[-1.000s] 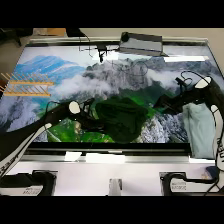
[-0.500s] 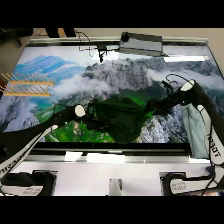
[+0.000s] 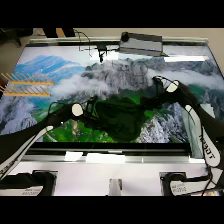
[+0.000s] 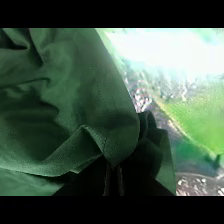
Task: Fold the shirts.
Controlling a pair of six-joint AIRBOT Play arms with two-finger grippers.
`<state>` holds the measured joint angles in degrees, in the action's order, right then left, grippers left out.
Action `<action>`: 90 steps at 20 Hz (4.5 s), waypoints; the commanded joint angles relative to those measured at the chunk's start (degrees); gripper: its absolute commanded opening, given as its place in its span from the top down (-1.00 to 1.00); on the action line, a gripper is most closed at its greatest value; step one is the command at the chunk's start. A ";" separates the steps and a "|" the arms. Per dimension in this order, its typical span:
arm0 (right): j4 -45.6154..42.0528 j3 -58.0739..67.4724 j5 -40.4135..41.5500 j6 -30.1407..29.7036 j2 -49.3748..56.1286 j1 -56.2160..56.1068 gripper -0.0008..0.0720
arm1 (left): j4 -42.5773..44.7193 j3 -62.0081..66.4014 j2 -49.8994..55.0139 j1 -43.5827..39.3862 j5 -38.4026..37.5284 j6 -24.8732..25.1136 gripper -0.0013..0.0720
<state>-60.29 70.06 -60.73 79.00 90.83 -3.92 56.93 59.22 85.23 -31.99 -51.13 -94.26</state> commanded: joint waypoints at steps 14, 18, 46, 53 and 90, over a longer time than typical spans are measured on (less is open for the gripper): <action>-18.69 27.74 9.90 5.99 -51.80 -0.59 0.90 | 42.91 53.90 -37.55 10.71 0.13 -6.12 0.87; -28.52 27.69 -5.22 9.51 -53.55 -0.59 0.90 | 42.99 53.83 -39.63 10.93 -0.55 -5.90 0.87; -21.79 -10.95 16.94 35.47 -11.74 -0.59 0.71 | 41.86 53.86 17.09 15.89 -30.80 -8.37 -0.52; -25.94 -7.41 3.85 22.51 -16.50 9.62 -0.50 | 22.32 51.25 15.54 24.04 -46.25 2.34 -0.50; 5.68 -20.41 -2.64 -1.46 -5.33 26.82 -0.66 | 10.32 -3.76 -4.59 29.66 -3.52 0.79 0.87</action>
<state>-57.82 49.82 -66.11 78.74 82.37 23.05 67.48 55.40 82.15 -1.17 -54.54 -93.56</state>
